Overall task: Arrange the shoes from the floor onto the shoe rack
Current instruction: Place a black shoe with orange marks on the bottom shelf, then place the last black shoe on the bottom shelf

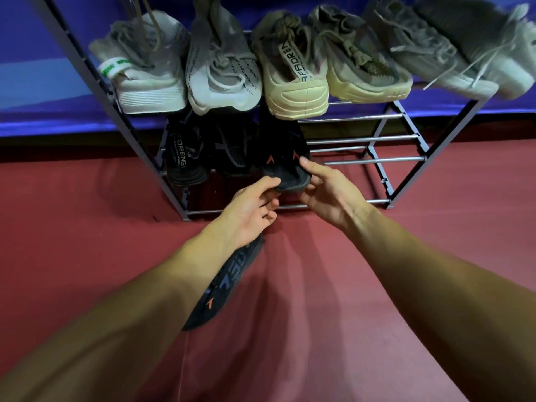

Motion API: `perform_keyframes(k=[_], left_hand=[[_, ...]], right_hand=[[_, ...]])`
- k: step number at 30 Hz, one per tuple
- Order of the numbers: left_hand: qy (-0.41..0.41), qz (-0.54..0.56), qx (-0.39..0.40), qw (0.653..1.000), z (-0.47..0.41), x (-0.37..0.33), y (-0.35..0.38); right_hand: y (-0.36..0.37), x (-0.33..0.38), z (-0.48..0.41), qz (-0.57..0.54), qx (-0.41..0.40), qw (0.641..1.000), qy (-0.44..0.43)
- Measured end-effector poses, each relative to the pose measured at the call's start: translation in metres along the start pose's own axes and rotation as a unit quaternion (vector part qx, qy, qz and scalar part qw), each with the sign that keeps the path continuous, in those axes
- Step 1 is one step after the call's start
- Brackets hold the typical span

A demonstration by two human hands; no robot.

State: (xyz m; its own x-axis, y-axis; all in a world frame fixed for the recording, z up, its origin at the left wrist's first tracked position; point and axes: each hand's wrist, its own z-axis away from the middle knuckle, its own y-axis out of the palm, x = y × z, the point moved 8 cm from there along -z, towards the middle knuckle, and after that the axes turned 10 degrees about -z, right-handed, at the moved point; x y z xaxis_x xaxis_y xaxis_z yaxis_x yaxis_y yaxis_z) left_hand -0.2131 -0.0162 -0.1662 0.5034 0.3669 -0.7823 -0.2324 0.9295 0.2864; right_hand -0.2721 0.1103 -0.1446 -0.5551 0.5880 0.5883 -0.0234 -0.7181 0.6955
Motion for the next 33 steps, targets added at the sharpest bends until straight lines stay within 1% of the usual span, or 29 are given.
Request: perform_keyframes(k=[2,5,9,14,19,23,29,33], left_hand=[[0.012,0.001,-0.016,1.000,-0.002,-0.003,0.002],[0.031,0.005,-0.052,0.998,-0.006,-0.006,0.002],[0.040,0.001,-0.071,0.997,-0.009,-0.003,-0.001],[0.049,0.025,-0.077,0.996,-0.013,-0.013,0.001],[0.035,0.007,-0.081,0.996,-0.015,-0.010,-0.001],[0.028,-0.016,-0.077,0.996,-0.009,-0.007,-0.018],[0.023,-0.068,-0.118,0.990,0.018,0.007,-0.071],[0.013,-0.138,-0.145,0.980,0.039,0.023,-0.104]], right_hand=[[-0.003,0.000,-0.001,0.010,-0.011,1.000,0.006],[-0.010,0.000,-0.002,-0.008,-0.035,0.999,0.002],[-0.014,-0.003,-0.002,0.055,-0.083,0.995,-0.012],[-0.013,0.006,-0.002,0.032,-0.118,0.991,-0.063],[-0.016,0.002,-0.004,0.034,-0.131,0.988,-0.076],[-0.021,-0.008,0.000,0.070,-0.128,0.987,-0.060],[-0.029,-0.043,0.021,0.104,-0.151,0.983,-0.001],[-0.031,-0.070,0.038,0.155,-0.142,0.977,0.017]])
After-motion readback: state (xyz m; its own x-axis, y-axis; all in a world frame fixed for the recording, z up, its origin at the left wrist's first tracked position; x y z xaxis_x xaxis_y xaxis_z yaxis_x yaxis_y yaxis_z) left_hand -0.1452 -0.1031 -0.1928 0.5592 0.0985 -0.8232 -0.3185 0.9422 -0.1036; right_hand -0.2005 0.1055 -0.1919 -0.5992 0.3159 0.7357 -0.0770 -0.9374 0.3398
